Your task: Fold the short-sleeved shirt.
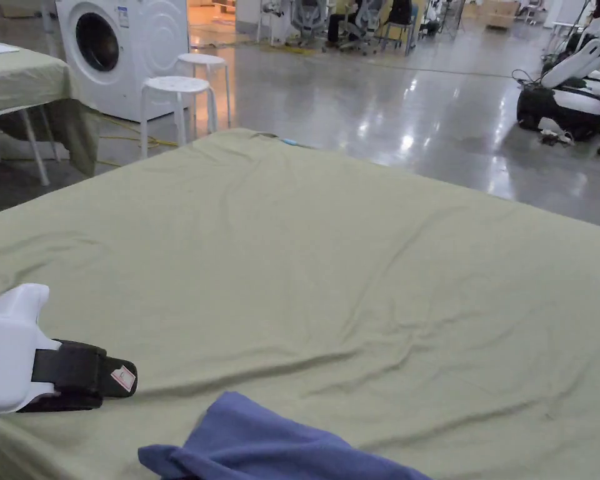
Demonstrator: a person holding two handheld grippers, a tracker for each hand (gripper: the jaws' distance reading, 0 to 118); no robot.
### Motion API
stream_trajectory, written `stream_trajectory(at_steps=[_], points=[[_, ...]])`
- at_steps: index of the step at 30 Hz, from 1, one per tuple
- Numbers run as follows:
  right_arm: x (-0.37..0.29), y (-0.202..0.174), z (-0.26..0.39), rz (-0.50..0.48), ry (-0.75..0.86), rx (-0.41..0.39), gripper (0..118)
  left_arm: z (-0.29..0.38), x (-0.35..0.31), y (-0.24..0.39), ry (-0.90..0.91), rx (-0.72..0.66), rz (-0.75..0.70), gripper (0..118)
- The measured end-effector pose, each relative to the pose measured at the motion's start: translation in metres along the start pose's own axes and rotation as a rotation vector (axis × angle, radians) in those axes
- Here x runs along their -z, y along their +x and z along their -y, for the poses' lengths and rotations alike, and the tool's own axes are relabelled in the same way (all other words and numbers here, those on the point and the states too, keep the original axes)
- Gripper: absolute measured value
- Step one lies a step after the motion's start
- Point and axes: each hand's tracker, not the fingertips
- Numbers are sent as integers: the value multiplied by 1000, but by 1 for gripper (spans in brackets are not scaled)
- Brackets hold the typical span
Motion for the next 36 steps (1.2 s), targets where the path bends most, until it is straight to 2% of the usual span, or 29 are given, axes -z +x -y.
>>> stream_trajectory(at_steps=[4,6,9,10,11,12,13,17,20,24,25,26,27,28,30,34,36], points=[[-3,-6,-3,-9,4,-8,3,-11,25,-17,-61,-73,39,0],[-6,-7,-3,-8,7,-8,3,-21,42,-34,-89,-140,160,0],[-11,-11,-1,0,7,4,3,-27,72,-57,-191,-243,427,0],[-12,-12,1,7,8,8,3,-27,80,-61,-207,-279,441,11],[-14,-14,2,16,9,12,3,-23,89,-64,-206,-299,423,37],[-15,-16,3,28,10,15,3,-20,97,-66,-209,-303,419,71],[-16,-17,4,38,10,18,3,-16,106,-67,-233,-298,424,93],[-19,-23,5,57,4,26,3,0,140,-67,-397,-266,398,91],[-18,-31,3,73,0,18,3,5,157,-60,-403,-280,565,90],[-11,-39,1,71,-17,0,3,18,187,-34,-452,-257,613,85],[-9,-41,1,64,-22,-3,3,23,191,-25,-450,-252,606,74],[-8,-42,2,57,-28,-5,3,27,194,-17,-452,-244,595,58],[-7,-43,2,49,-35,-7,3,28,201,-19,-456,-250,563,33],[-5,-42,3,41,-40,-8,3,34,203,-16,-466,-285,516,14],[-4,-41,3,30,-48,-2,3,49,202,-17,-451,-362,493,13],[-6,-35,1,34,-51,17,3,54,176,-30,-351,-534,609,13],[-7,-30,-1,36,-44,28,3,53,159,-35,-301,-572,635,12]])
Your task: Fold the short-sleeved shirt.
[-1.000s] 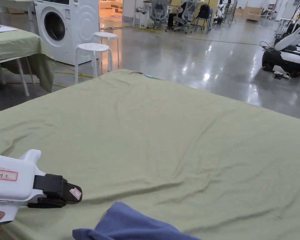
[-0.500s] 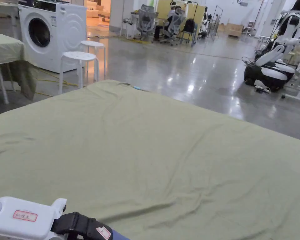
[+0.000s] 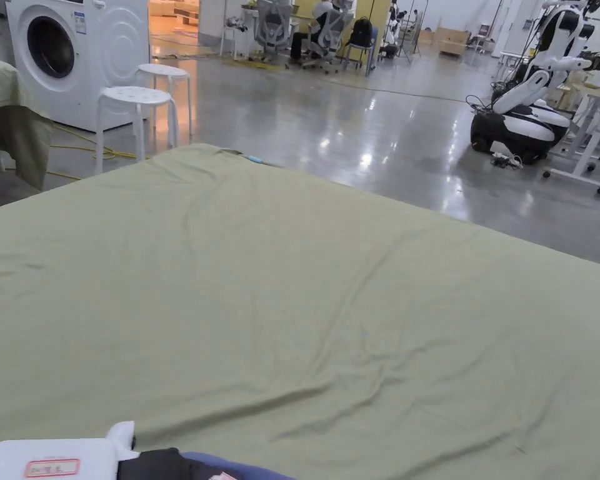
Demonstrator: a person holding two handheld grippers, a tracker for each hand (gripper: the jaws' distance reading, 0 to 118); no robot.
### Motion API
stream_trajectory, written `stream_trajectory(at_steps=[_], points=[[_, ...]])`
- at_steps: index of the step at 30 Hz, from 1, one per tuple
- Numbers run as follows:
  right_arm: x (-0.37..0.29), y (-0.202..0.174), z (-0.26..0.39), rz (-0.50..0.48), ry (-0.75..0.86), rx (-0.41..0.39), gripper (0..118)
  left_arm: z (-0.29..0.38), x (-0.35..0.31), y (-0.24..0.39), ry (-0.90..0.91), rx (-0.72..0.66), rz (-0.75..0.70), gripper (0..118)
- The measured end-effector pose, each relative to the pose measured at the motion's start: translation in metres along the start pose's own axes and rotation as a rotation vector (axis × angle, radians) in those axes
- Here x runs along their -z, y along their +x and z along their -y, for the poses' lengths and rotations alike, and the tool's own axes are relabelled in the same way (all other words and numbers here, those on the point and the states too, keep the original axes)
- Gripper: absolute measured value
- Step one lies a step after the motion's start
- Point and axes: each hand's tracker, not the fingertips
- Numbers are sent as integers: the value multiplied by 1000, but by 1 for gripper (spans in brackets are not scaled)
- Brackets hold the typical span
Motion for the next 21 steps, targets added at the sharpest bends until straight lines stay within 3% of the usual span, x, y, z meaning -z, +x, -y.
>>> stream_trajectory(at_steps=[6,11,13,17,21], points=[[1,10,-3,-21,8,56,3,7,-36,34,80,96,160,12],[5,16,-3,-49,5,101,3,28,-24,56,38,105,37,12],[4,17,-1,-44,7,103,3,31,-30,65,71,179,-39,12],[0,24,0,-44,5,97,4,28,-58,70,171,134,-17,12],[-3,35,0,-42,24,115,4,24,-76,82,237,174,-87,12]])
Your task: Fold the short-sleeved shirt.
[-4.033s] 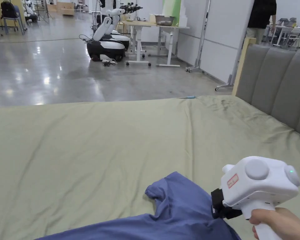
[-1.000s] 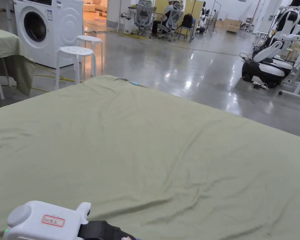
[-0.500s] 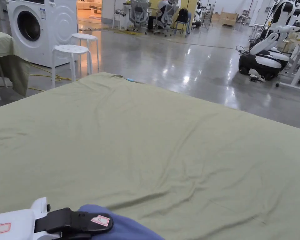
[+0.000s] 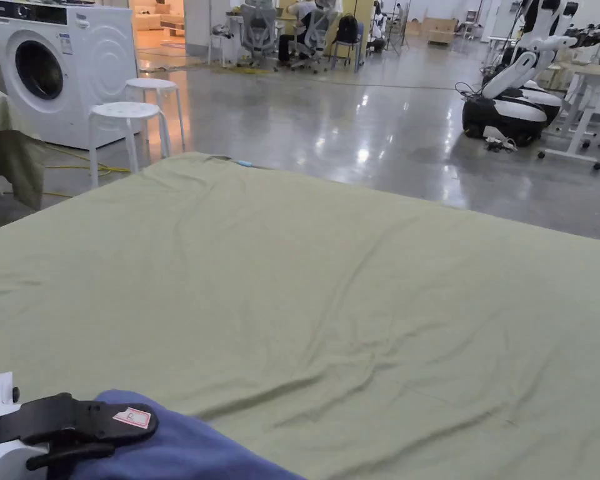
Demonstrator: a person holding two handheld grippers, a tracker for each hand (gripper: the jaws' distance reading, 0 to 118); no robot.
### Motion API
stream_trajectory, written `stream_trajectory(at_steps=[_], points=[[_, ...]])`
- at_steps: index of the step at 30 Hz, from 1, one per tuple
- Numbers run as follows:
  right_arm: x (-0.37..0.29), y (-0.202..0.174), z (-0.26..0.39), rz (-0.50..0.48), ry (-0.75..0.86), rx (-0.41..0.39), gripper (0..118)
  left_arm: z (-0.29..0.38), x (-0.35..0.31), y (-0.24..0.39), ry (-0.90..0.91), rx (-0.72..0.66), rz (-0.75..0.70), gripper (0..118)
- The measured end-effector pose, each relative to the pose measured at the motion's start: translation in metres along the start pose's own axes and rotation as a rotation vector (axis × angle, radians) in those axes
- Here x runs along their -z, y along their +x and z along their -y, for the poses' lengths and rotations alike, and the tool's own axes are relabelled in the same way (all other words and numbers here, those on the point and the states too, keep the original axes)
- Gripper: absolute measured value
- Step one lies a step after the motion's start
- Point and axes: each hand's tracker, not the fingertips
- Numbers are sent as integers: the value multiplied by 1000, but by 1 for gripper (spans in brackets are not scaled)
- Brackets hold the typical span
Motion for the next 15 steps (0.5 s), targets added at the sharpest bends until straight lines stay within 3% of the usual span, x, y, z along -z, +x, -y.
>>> stream_trajectory(at_steps=[5,8,15], points=[[-3,3,6,15,-2,-15,4,6,14,36,3,96,-115,11],[-5,3,11,9,1,-27,4,34,48,60,-121,225,-221,12],[-9,8,17,-33,-2,-21,4,121,172,70,-470,299,-167,12]])
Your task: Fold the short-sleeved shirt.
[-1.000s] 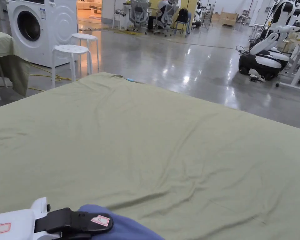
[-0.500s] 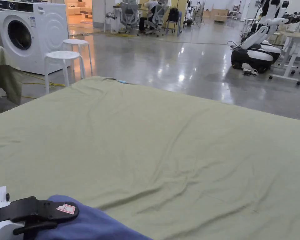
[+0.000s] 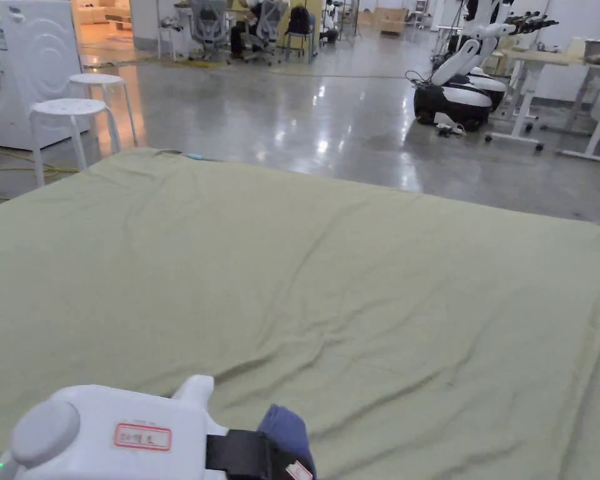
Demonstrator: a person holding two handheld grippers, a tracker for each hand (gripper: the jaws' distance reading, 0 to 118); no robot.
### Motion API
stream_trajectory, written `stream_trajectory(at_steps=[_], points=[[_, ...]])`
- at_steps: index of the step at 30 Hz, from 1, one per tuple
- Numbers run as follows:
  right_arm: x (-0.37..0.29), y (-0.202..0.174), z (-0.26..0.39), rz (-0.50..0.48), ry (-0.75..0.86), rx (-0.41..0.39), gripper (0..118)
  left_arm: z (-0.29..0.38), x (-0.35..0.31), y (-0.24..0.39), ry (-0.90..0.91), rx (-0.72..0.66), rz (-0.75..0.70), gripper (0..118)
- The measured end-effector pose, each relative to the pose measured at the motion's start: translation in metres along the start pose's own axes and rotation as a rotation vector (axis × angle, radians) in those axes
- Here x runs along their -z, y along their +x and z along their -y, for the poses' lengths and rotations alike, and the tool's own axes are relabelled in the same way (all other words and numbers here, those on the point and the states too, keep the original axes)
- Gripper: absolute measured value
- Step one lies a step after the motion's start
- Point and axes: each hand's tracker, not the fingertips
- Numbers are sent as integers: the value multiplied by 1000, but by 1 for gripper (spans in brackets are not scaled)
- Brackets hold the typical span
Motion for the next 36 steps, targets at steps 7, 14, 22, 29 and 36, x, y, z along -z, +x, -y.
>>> stream_trajectory(at_steps=[7,14,22,29,36], points=[[-9,13,11,2,12,33,4,18,115,7,-64,-104,-97,20],[-3,24,17,0,3,91,4,23,112,28,-74,-136,190,88],[4,24,18,-27,-11,96,4,23,53,20,-43,-19,107,3],[4,25,24,-33,-22,116,4,42,103,11,-199,62,71,3],[-3,29,28,-27,-11,128,4,57,156,-12,-285,-44,47,1]])
